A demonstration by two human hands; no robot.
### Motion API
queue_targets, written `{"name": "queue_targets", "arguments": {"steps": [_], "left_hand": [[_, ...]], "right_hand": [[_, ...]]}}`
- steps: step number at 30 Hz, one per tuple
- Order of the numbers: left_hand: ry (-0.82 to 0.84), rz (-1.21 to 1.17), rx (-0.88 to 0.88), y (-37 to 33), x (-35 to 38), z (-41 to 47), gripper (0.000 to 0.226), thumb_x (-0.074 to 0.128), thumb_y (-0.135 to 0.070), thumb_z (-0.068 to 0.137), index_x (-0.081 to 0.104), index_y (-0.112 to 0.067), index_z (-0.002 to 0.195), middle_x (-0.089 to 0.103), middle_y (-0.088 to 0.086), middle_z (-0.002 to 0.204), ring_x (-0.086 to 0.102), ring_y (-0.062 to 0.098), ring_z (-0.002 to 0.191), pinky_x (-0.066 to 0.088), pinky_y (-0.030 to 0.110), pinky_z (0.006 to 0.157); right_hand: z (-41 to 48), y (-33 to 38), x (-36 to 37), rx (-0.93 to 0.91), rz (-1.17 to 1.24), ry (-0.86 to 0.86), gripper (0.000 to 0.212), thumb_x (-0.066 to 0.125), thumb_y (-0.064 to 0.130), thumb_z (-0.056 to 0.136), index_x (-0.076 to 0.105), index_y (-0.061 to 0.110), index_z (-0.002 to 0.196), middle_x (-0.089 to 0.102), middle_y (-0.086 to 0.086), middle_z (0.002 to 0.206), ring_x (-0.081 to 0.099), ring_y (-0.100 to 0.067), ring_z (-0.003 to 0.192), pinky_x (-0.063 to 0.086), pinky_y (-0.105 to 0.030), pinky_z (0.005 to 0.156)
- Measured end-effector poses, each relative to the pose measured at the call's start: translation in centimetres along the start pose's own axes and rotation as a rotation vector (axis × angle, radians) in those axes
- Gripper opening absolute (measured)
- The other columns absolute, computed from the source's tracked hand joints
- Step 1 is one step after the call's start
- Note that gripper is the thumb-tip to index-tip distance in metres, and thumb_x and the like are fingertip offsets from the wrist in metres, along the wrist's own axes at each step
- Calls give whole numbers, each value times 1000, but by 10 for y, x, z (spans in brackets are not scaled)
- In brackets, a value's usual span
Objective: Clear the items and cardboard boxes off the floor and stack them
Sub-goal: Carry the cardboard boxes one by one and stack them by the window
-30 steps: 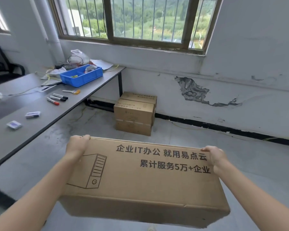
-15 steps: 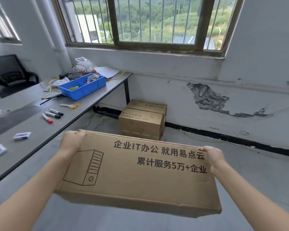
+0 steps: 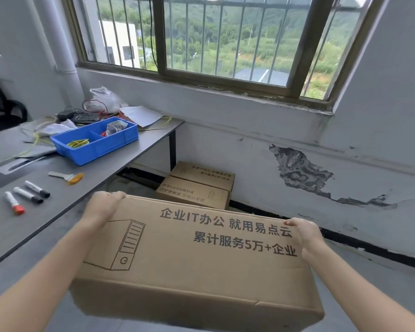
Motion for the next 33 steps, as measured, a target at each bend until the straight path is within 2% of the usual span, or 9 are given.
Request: {"name": "queue_targets", "arguments": {"steps": [4,8,12,17,19,22,26,30,33], "left_hand": [[62,-22,17,-15,36,59,31,50,-18,92,57,-1,67,51,10,69,45,27,76,32,33,65],[97,-116,37,-29,63,104,31,52,-33,81,58,-5,71,49,6,67,45,24,71,33,31,67],[96,-119,48,-44,85,141,31,51,-21,88,60,6,77,47,6,64,43,23,67,33,31,64],[88,-115,36,-71,118,190,29,50,-19,91,61,-2,70,49,6,63,45,24,68,34,31,63],[80,-97,9,-79,130,211,25,50,-21,91,58,-5,73,49,9,69,45,25,71,34,32,66],[88,-44,-28,-94,152,248,25,48,-20,92,60,-5,76,51,14,76,46,25,74,34,33,68],[73,-38,-60,-128,178,287,27,47,-18,93,64,-1,81,58,16,79,51,28,77,38,35,73],[-11,-69,-60,-152,192,310,20,49,-12,92,59,-8,75,54,11,76,46,24,70,33,30,61],[-58,-114,-54,-160,202,317,24,48,-9,92,58,-16,71,56,8,75,49,23,75,37,33,70]], "right_hand": [[44,17,25,17,-39,-40,15,52,2,87,55,5,73,55,-13,73,51,-24,64,42,-31,59],[78,24,43,2,-40,-86,10,52,-1,86,57,1,78,55,-14,77,47,-22,65,38,-29,59],[119,28,55,15,-26,-100,17,53,-1,86,59,4,71,57,-12,78,50,-27,80,38,-29,61],[192,51,79,29,-4,-99,22,54,-2,83,60,8,65,57,-8,73,50,-26,78,39,-33,67],[226,61,92,57,3,-68,17,54,-1,82,60,5,67,57,-12,75,50,-28,76,41,-34,65],[284,77,116,98,-4,1,10,55,1,82,60,5,73,58,-16,75,54,-30,74,45,-40,71],[348,108,144,99,-18,62,15,53,2,85,57,5,71,59,-15,71,54,-28,65,44,-34,63],[391,130,160,75,-22,85,15,52,1,86,59,3,73,58,-12,72,51,-24,65,39,-29,59],[412,136,164,65,-6,61,19,52,-1,86,57,5,68,55,-9,69,47,-20,63,35,-28,57]]}}
Point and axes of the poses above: each hand's wrist, its own z-axis towards the middle knuckle, its own x-axis out of the palm, y = z × x, the point moved 10 cm from there along z, towards the middle knuckle
